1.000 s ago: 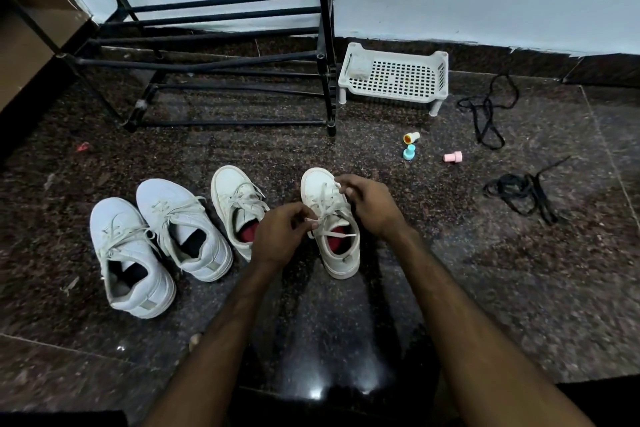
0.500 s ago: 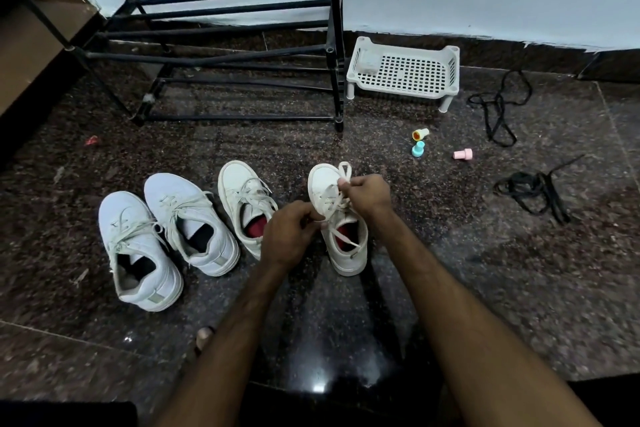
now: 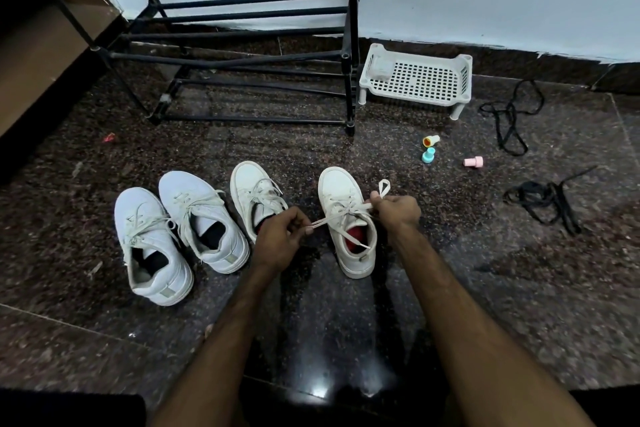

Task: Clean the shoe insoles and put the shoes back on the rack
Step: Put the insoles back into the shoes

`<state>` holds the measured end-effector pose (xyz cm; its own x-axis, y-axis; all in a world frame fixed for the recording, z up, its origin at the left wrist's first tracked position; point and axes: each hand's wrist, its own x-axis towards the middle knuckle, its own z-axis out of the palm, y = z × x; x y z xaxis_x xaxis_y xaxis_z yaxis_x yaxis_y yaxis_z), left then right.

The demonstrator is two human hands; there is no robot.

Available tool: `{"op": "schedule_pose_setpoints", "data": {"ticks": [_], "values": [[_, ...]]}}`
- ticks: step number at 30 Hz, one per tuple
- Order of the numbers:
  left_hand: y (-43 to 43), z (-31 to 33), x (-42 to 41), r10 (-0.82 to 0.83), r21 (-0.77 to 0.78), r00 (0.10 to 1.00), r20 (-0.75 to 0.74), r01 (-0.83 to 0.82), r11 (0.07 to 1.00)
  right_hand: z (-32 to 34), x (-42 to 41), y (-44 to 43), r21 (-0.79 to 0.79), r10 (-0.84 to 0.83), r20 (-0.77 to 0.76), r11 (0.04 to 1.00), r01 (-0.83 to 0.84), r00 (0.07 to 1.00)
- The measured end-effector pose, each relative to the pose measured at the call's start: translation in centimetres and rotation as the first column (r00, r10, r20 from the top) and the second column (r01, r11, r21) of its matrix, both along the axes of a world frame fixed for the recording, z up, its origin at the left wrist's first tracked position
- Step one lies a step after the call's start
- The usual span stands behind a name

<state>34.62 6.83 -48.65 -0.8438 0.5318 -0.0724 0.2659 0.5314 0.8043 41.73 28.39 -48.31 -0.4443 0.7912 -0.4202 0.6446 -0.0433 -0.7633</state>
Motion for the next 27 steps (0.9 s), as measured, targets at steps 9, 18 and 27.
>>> {"op": "schedule_pose_setpoints", "data": {"ticks": [9, 18, 27], "values": [[-0.1, 2.0, 0.3, 0.017, 0.089, 0.989, 0.149, -0.030, 0.996, -0.5, 1.1, 1.4, 0.033, 0.177, 0.103, 0.983, -0.181, 0.979], [-4.7, 0.9, -0.5, -0.036, -0.541, 0.912, -0.410, -0.211, 0.814, 4.2, 3.5, -2.0, 0.495, 0.510, 0.008, 0.745, -0.446, 0.860], [-3.9, 1.3, 1.3, -0.280, -0.776, 0.927, -0.250, -0.018, 0.631, 2.6, 6.2, -7.9, 0.304, 0.616, 0.659, 0.305, -0.902, 0.431]]}}
